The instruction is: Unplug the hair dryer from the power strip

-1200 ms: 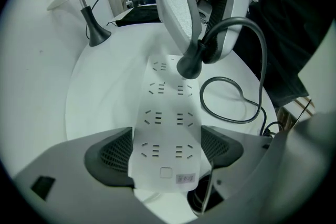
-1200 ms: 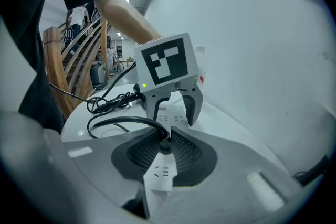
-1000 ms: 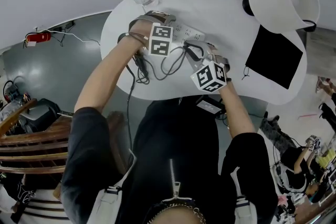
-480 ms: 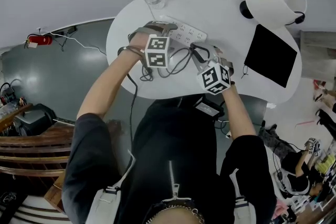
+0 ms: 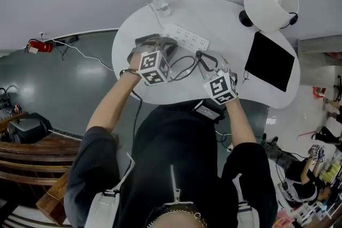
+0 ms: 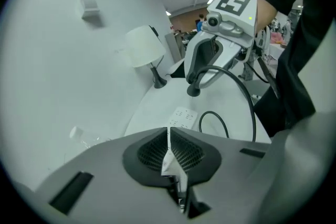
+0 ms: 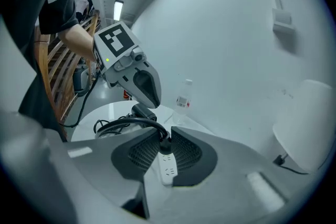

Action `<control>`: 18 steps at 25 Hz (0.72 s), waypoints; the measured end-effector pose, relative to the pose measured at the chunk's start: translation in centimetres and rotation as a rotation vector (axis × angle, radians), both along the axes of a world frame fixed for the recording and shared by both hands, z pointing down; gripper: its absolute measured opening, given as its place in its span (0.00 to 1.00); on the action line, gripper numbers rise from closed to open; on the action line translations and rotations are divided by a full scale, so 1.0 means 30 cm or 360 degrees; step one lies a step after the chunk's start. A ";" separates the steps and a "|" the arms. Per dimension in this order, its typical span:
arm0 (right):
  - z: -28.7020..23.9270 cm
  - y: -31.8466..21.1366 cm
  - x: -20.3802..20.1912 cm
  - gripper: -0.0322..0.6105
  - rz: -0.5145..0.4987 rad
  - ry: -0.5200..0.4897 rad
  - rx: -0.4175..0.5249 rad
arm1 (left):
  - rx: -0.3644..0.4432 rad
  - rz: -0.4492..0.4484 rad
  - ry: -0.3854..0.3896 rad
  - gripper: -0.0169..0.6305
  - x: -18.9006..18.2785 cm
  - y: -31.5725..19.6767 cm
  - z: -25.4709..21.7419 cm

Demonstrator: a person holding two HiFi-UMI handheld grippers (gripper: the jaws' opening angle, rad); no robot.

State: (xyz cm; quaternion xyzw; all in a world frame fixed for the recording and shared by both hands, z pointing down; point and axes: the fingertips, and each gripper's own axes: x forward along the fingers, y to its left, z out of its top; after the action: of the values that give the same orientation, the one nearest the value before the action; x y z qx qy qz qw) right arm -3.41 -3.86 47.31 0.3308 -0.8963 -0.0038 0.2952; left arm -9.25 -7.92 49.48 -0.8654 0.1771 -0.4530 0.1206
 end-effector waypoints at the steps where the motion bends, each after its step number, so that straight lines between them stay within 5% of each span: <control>1: -0.006 0.009 0.006 0.15 0.0010 -0.0014 0.0002 | 0.0004 -0.0033 0.0041 0.06 -0.002 0.012 -0.017; 8: -0.053 0.063 0.029 0.15 0.0088 -0.0081 0.0030 | 0.0037 -0.0190 0.0243 0.05 -0.049 0.099 -0.087; 18: -0.078 0.151 0.099 0.14 0.0176 -0.0170 0.0024 | 0.0025 -0.0329 0.0325 0.05 -0.132 0.220 -0.096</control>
State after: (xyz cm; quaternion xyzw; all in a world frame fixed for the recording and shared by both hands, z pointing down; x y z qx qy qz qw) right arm -0.45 0.67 44.97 0.3818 -0.8910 0.0234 0.2444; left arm -13.22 -1.32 46.59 -0.8831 0.2802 -0.3713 0.0614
